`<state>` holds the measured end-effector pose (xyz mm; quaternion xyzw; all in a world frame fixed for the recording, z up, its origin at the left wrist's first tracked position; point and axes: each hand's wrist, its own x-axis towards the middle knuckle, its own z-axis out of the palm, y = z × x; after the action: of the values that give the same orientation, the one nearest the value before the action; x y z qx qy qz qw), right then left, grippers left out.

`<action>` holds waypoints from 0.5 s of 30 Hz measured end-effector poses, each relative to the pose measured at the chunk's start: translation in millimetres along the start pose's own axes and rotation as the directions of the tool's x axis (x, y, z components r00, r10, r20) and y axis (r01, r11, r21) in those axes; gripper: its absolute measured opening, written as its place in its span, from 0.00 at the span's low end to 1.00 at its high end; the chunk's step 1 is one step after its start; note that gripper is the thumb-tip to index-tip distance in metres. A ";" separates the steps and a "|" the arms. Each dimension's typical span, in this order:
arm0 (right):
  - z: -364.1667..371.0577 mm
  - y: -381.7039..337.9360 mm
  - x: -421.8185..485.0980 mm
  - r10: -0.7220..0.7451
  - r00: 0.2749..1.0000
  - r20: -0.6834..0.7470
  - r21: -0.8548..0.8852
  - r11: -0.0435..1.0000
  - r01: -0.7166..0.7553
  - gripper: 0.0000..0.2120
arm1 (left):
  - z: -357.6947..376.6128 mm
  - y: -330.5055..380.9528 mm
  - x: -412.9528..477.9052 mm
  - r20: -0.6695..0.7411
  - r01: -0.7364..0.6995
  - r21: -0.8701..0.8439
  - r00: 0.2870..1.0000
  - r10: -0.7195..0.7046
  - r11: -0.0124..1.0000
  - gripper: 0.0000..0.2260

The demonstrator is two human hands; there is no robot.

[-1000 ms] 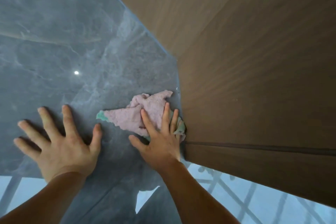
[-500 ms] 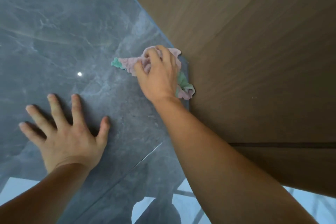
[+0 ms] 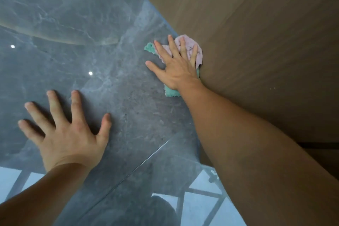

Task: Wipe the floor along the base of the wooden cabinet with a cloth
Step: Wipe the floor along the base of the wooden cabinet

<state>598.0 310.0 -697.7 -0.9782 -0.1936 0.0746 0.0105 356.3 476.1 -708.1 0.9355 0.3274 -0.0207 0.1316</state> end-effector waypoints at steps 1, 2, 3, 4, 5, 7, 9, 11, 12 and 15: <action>-0.1 -3.1 -4.0 0.028 0.999 0.018 0.050 0.998 -0.029 0.37 | -0.6 1.2 0.6 0.001 -0.003 -0.005 1.000 0.003 1.000 0.39; 0.1 -6.2 -10.7 0.051 0.998 0.032 0.090 0.994 -0.053 0.38 | -1.2 1.7 1.6 0.003 -0.010 -0.012 1.000 0.010 1.000 0.39; 1.5 -10.0 -20.7 0.066 0.997 0.040 0.112 0.991 -0.070 0.38 | -1.2 1.3 1.7 0.003 -0.016 -0.015 1.000 0.016 1.000 0.39; 4.2 -14.1 -33.7 0.072 0.997 0.040 0.121 0.990 -0.076 0.38 | -0.2 -0.1 1.0 -0.002 -0.015 -0.010 1.000 0.015 1.000 0.39; 7.9 -17.7 -49.3 0.070 0.997 0.028 0.123 0.990 -0.073 0.38 | 1.7 -2.4 0.5 -0.005 -0.009 -0.006 1.000 0.009 1.000 0.39; 13.1 -23.3 -85.2 0.062 0.998 -0.015 0.110 0.992 -0.060 0.39 | 6.6 -6.1 0.8 -0.007 -0.012 -0.022 1.000 0.012 1.000 0.40; 15.9 -26.3 -119.3 0.040 0.999 -0.023 0.087 0.995 -0.038 0.39 | 6.9 -6.2 3.1 -0.019 -0.019 -0.037 1.000 0.018 0.999 0.40; 20.4 -29.5 -153.8 -0.004 1.000 0.022 0.064 0.998 0.003 0.40 | 4.8 -4.5 4.7 -0.010 -0.011 -0.013 1.000 0.011 1.000 0.39; 23.2 -30.2 -171.2 -0.029 0.999 0.041 0.055 0.998 0.027 0.40 | 3.9 -3.9 3.5 -0.002 -0.012 -0.008 1.000 0.012 1.000 0.39; 30.4 -31.1 -216.1 -0.064 0.996 0.064 0.056 0.997 0.060 0.41 | 5.2 -4.8 2.0 -0.015 -0.025 -0.023 1.000 0.025 0.999 0.39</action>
<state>384.2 256.3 -695.5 -0.9681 -0.2219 0.1117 0.0329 355.2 479.5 -714.5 0.9381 0.3168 -0.0083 0.1402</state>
